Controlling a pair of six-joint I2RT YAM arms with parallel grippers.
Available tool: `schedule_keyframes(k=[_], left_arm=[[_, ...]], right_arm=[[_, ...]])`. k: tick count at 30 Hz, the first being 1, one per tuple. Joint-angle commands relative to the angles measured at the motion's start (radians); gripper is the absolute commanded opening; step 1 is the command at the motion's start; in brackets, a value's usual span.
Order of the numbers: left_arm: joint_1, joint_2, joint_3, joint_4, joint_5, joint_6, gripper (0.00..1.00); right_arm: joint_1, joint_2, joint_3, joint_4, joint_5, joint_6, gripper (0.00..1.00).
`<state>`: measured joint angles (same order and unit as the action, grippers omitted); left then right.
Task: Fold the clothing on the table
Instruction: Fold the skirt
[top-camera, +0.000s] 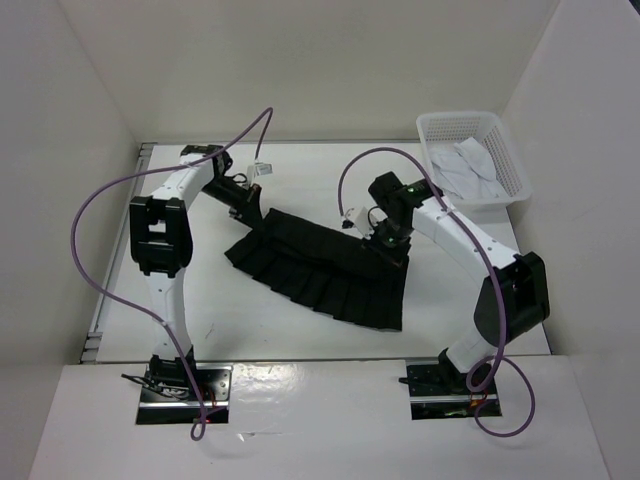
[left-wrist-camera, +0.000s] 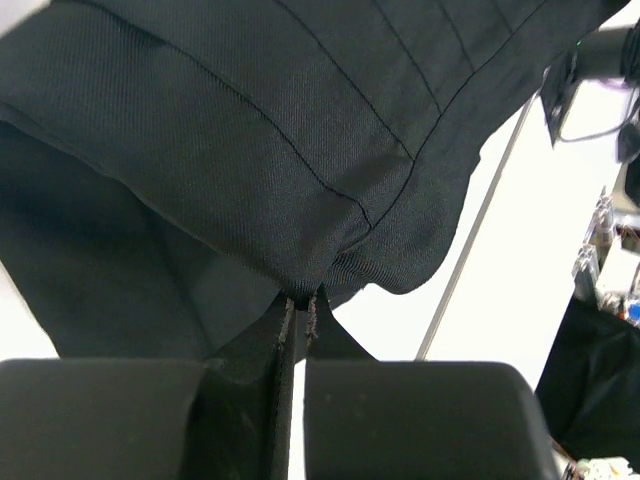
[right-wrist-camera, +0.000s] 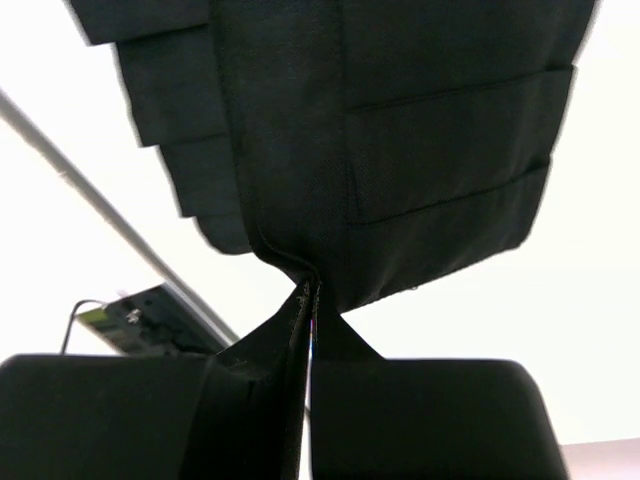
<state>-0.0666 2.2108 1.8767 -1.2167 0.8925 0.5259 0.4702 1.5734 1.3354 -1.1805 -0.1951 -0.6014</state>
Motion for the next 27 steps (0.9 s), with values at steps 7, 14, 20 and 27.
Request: schedule_keyframes(k=[7,14,20,27], left_arm=[[0.034,-0.108,-0.034,-0.081,-0.110,0.114,0.01],[0.062,-0.117,-0.129,-0.081,-0.148,0.172,0.02],[0.071,-0.149,-0.191,-0.081,-0.210,0.215,0.02],[0.123,-0.168,-0.222,-0.069,-0.274,0.227,0.02]], right_arm=[[0.131,0.008,0.033,-0.117,-0.105,-0.025,0.00],[0.240,0.062,-0.021,-0.084,-0.164,0.000,0.00],[0.347,0.122,-0.062,-0.074,-0.266,0.000,0.00],[0.507,0.232,-0.062,-0.064,-0.294,0.000,0.19]])
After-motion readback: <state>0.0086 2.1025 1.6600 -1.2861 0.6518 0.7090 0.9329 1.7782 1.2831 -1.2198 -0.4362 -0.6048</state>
